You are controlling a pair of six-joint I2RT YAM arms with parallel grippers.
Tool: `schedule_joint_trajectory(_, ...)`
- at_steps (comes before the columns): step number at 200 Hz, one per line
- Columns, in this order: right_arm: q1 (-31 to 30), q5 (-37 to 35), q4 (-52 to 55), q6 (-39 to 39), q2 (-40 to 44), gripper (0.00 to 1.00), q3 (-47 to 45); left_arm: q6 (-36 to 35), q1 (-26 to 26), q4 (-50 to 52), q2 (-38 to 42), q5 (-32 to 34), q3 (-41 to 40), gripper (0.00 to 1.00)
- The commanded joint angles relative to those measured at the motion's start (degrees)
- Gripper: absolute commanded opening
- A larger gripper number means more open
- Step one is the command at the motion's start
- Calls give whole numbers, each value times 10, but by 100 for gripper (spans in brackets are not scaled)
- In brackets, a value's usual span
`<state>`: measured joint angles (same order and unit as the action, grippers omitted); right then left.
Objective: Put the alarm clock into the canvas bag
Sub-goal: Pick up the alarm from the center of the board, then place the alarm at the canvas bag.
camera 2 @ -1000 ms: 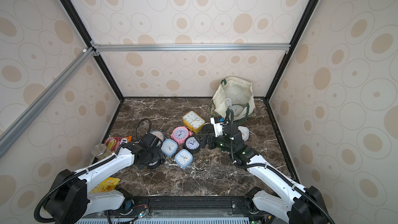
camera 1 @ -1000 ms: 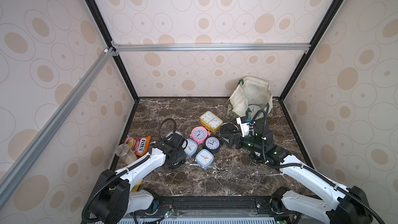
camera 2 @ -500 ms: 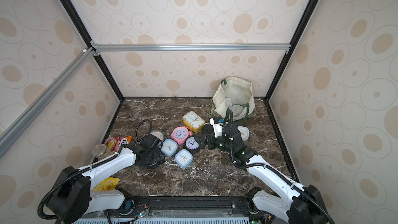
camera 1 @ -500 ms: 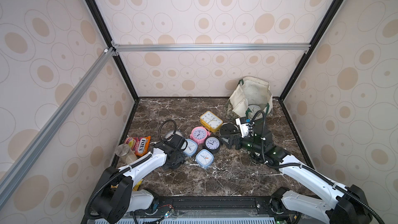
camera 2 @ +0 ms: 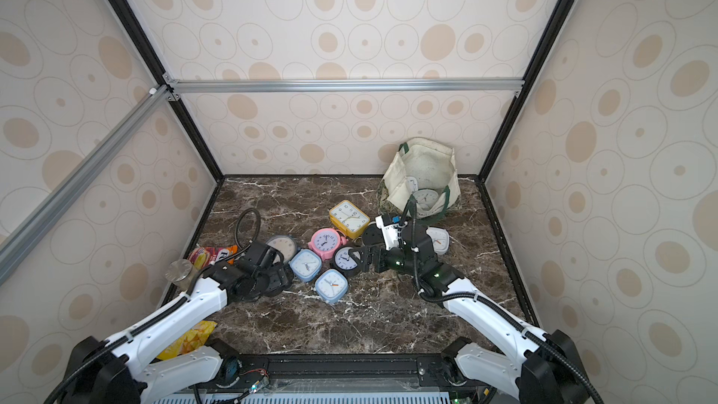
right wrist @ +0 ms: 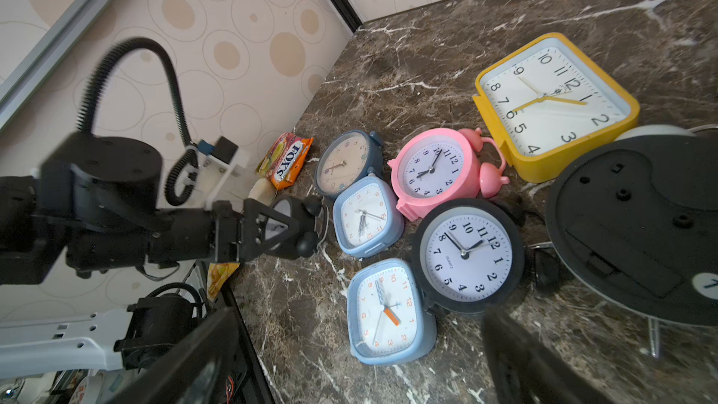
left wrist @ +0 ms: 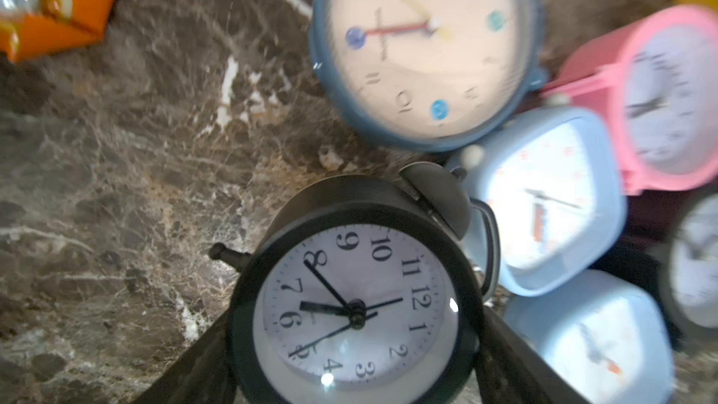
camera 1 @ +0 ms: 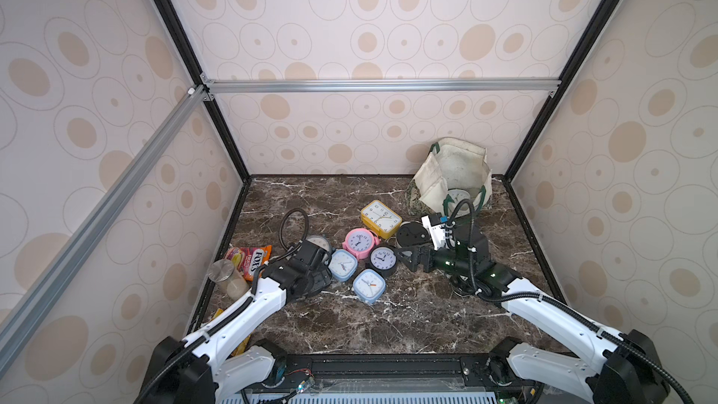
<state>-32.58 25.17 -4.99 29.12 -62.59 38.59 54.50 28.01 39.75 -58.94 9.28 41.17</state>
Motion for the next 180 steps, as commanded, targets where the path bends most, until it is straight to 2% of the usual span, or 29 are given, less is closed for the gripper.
schedule_joint_trajectory(1, -9, 46, 35, 1, -29, 100, 27, -87, -5, -16, 64, 10, 37, 64)
schedule_joint_trajectory(31, -54, 67, 46, 14, -76, 99, 76, -148, -5, -99, 112, -62, 36, 63)
schedule_joint_trajectory(71, -67, 120, -12, 104, -133, 96, 131, -184, -4, -176, 115, -158, 27, 62)
schedule_joint_trajectory(96, -68, 143, -46, 152, -176, 92, 162, -179, -4, -211, 128, -183, 14, 62)
schedule_joint_trajectory(139, -77, 144, -49, 157, -229, 85, 203, -170, -4, -223, 132, -197, 0, 62)
schedule_joint_trajectory(168, -94, 135, -33, 140, -247, 76, 233, -165, -4, -228, 133, -197, -3, 62)
schedule_joint_trajectory(180, -98, 134, -32, 137, -252, 68, 240, -164, -4, -229, 133, -197, -2, 62)
